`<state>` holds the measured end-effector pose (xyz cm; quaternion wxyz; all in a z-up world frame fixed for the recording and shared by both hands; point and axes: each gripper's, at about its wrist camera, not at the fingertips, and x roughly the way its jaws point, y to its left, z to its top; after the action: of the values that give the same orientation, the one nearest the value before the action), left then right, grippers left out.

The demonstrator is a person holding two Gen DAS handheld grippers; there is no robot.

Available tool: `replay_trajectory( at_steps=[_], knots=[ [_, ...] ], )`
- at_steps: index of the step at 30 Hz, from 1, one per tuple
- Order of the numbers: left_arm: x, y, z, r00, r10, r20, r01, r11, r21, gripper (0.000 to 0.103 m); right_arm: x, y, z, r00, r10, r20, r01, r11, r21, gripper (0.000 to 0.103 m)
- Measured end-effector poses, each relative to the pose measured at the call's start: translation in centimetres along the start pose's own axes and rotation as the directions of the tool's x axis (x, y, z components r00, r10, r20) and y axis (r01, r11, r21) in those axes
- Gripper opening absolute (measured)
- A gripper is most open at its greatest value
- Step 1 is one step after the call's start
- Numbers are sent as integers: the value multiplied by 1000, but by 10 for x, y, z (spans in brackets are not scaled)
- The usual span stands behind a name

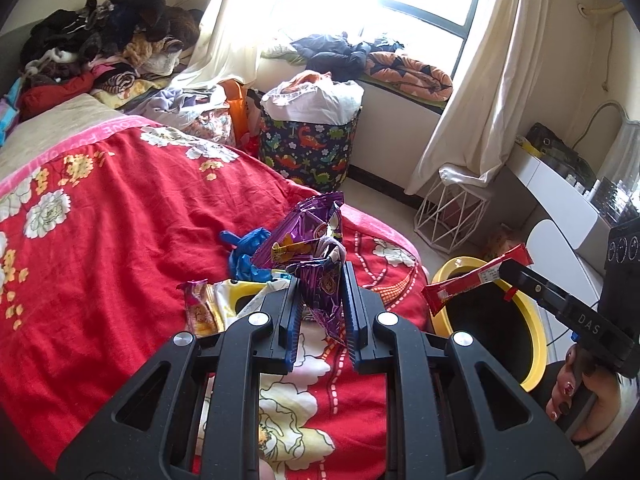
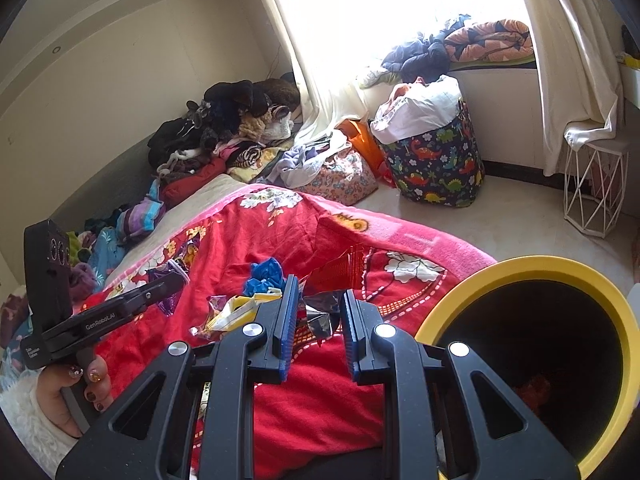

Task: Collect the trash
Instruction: 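Carry the purple wrapper and red wrapper toward the yellow bin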

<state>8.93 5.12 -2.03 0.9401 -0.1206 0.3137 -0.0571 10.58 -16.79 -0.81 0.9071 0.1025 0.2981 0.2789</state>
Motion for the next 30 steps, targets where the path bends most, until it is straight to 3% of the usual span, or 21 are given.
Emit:
replay_trajectory(
  at_steps=[30],
  knots=[
    [1,-56,-1,996,-85,-4,85,991,100,13,-46,-34,5,993,-86,80,83,996,42,20]
  ],
)
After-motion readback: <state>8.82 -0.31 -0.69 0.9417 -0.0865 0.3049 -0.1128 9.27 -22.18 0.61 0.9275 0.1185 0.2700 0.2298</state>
